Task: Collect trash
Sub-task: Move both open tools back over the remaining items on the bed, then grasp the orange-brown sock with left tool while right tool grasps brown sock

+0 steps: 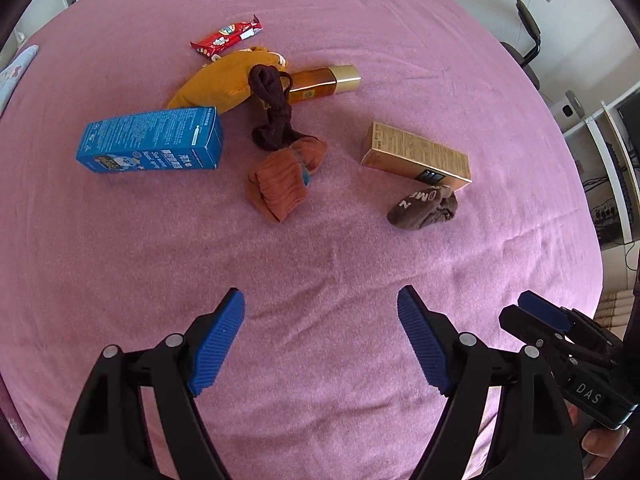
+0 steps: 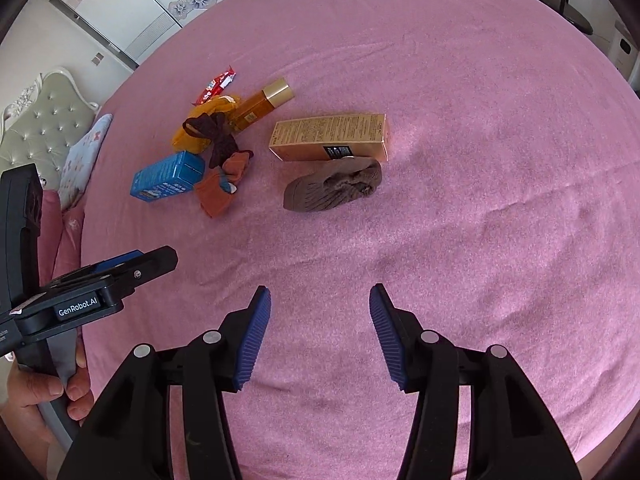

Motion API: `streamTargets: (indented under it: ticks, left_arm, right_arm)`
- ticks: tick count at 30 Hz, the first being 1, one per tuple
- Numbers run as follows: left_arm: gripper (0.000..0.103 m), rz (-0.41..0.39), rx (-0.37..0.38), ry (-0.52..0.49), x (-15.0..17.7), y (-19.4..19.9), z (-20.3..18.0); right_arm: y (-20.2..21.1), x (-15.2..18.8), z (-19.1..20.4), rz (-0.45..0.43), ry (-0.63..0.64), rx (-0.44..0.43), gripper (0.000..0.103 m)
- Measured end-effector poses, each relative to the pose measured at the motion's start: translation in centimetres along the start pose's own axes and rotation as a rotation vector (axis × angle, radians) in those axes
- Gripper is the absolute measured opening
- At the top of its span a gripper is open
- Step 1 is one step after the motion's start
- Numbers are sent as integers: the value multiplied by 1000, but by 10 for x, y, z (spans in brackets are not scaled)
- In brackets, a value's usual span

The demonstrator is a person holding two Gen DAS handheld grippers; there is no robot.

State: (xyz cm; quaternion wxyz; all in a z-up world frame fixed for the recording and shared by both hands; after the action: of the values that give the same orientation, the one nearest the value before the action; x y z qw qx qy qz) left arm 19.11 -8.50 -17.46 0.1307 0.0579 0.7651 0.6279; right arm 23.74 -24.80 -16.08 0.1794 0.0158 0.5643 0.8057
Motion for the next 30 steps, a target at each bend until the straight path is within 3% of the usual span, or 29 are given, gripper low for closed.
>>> streamTargets:
  ticks: [8, 15, 21, 27, 30]
  left_arm:
    - [78, 27, -40, 8, -56, -38, 17]
    - [77, 69, -51, 0, -84, -69, 28]
    - [47, 118, -62, -21, -95, -93, 30]
    - [37, 102, -36, 14, -96, -98, 41]
    - [33, 101, -16, 22, -91, -94, 44]
  right_arm:
    - [-34, -41, -4, 30, -27, 4, 51]
    - [-62, -62, -3, 58, -51, -3, 51]
    - [-78, -76, 2, 77, -69, -22, 52]
    - [-93, -84, 6, 99, -95, -28, 51]
    - [-102, -84, 4, 119, -111, -25, 28]
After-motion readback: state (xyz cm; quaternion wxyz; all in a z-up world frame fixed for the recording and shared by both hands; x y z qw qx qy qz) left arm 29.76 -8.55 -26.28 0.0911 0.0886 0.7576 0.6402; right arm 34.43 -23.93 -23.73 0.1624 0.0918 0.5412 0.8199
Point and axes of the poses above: each gripper's, at about its wrist camera, not at the fingertips, and y roughly against the way its jaws point, z to its left, x to its underside, the point moved 3 cm from there along -y, roughly the way its jaws point, and after that the axes turned 6 degrees about z, right-handed, at the moved point
